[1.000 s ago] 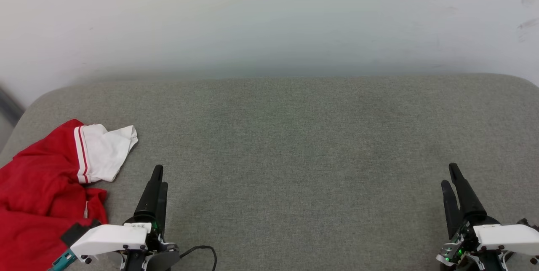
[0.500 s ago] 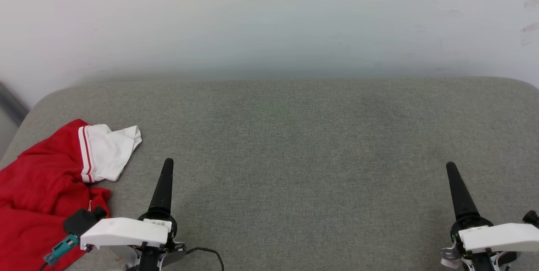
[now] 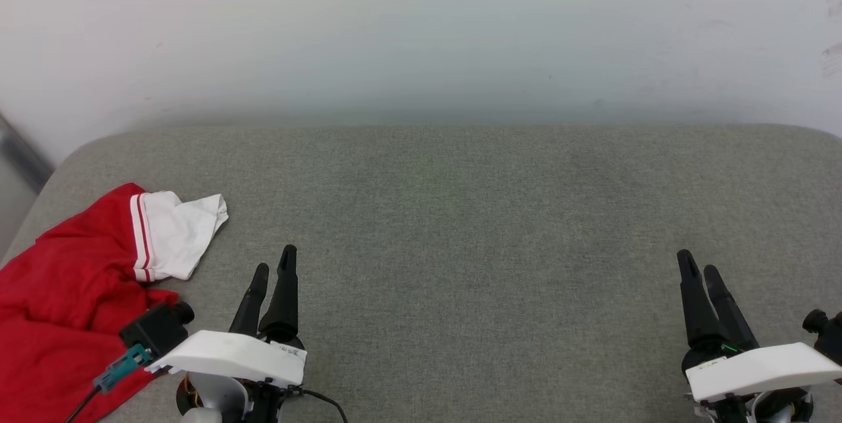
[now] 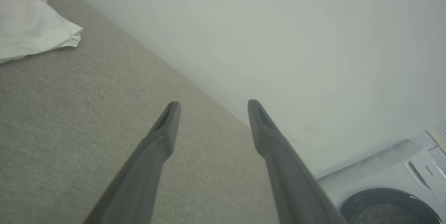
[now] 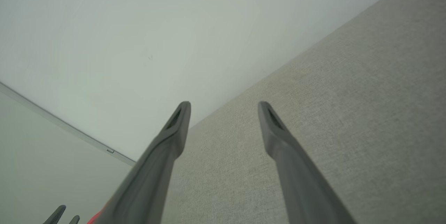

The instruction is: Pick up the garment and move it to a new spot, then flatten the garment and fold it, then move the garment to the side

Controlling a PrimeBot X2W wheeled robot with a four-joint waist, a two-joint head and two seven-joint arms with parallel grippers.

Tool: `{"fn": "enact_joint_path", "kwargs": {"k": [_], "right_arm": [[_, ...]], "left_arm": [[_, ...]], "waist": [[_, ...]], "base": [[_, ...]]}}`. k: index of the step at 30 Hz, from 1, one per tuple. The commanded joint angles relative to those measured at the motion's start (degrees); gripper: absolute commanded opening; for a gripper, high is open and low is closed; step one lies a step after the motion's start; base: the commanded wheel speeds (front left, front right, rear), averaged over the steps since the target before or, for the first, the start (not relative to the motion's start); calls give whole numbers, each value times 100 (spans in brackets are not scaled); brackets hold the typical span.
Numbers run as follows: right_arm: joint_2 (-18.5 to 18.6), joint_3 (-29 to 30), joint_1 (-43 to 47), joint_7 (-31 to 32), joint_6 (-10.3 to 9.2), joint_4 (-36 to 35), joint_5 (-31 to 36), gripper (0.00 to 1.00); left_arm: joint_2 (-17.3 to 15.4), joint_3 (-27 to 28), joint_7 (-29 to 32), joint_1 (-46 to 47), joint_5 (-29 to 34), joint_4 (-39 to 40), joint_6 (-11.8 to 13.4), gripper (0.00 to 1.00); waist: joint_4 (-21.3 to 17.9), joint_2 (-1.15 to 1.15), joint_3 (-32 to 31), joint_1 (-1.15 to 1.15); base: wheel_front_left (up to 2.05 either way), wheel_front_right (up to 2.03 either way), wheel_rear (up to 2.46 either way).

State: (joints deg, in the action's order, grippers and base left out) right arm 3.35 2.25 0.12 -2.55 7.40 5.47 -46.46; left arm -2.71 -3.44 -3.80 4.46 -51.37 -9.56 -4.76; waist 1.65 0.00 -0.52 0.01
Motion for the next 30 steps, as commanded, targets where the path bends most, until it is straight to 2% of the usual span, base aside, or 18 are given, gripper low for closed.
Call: {"fn": "enact_joint_path", "kwargs": {"k": [1,16,30], "right_arm": [[19,-18,-9,-42,11,-131,260,100],[-29,84,104,-94,12,-369,1737,100],[-45,149,246,-21,13,-524,2711,100]], "left_arm": [[-14,-47,-67,145,295,106,42,100],[-161,-399,-330,219,1820,103,285,100],[-288,-736,-548,265,2722,24,519,100]], "waist": [[7,0,0,0],[52,0,-19,0],[92,0,-38,0]], "base": [[0,0,0],[0,0,0],[0,0,0]]}}
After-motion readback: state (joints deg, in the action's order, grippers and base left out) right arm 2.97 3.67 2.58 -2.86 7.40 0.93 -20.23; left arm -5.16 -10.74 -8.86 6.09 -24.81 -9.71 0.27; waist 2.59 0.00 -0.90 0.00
